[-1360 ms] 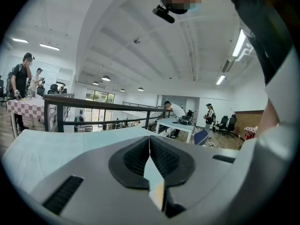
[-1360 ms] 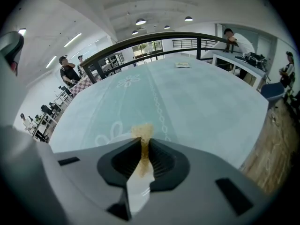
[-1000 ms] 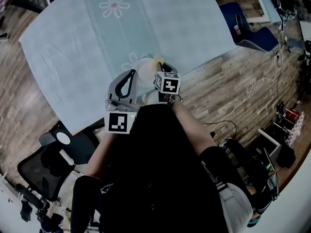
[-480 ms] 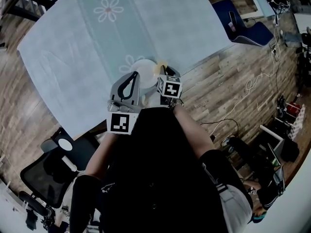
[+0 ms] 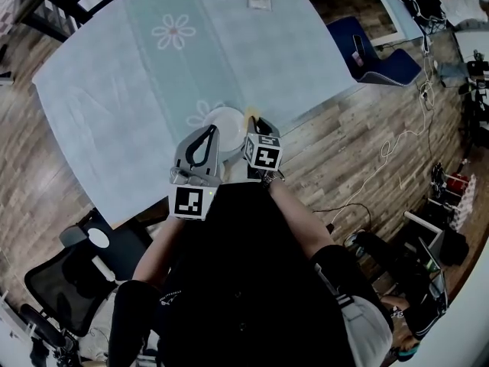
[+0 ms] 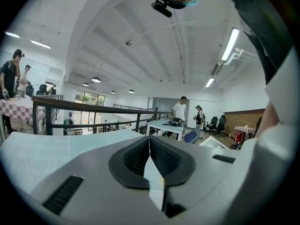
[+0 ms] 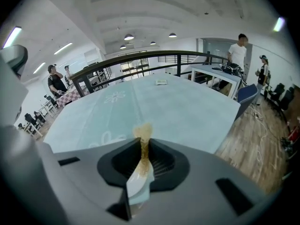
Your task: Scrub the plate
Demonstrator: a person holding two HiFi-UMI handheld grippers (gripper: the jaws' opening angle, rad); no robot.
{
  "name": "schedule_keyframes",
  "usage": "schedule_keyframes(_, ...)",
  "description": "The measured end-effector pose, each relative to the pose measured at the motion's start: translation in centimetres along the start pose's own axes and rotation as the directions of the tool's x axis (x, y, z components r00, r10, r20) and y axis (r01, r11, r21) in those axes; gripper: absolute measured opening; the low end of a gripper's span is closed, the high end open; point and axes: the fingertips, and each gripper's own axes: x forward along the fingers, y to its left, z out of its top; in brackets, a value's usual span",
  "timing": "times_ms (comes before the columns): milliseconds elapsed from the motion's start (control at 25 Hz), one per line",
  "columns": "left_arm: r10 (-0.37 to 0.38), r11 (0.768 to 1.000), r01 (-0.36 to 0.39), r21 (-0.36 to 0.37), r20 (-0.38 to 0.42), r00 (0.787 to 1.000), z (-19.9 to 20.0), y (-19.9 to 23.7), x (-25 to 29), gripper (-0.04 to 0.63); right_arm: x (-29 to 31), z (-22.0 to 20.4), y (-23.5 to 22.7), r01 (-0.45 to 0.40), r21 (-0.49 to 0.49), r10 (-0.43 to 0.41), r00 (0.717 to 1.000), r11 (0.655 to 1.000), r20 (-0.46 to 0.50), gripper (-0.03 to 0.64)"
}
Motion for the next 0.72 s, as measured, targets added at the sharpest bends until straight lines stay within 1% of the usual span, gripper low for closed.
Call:
schedule_keyframes(80,0.020,1.000,-0.020,0.001,0.001,1.000,0.1,0.2,-0.4,0.014,-0.1,0.4,1.3,-0.044,-0.015,0.044,0.999,0.999,0.008,0.052)
schedule_keyframes(160,0.043,0.999,-0.043,0.001,0.004,0.999,0.2,0.5,-0.9,0.014,0.0,0.6,2.9,-0.108,-0.023,0.109,0.994,0.994,0.012,0.052)
schedule_keyframes(320,0.096,0.995,-0.096,-0.007,0.008,0.995,0.3,1.5,-2.2,0.014,0.2,0.4,6.2,-0.223,-0.038,0.223,0.975,0.974,-0.012,0.052)
schedule_keyframes(520,0.147,0.989,-0.147,-0.008,0.003,0.989,0.0,2.7,-3.7,0.014,0.6,-0.7,9.3,-0.311,-0.070,0.307,0.950,0.948,-0.063,0.052)
schedule_keyframes(720,0.181,0.983,-0.181,0.000,0.004,0.983,0.1,3.2,-4.6,0.014,1.0,-1.7,11.4,-0.380,-0.060,0.370,0.920,0.923,-0.131,0.052)
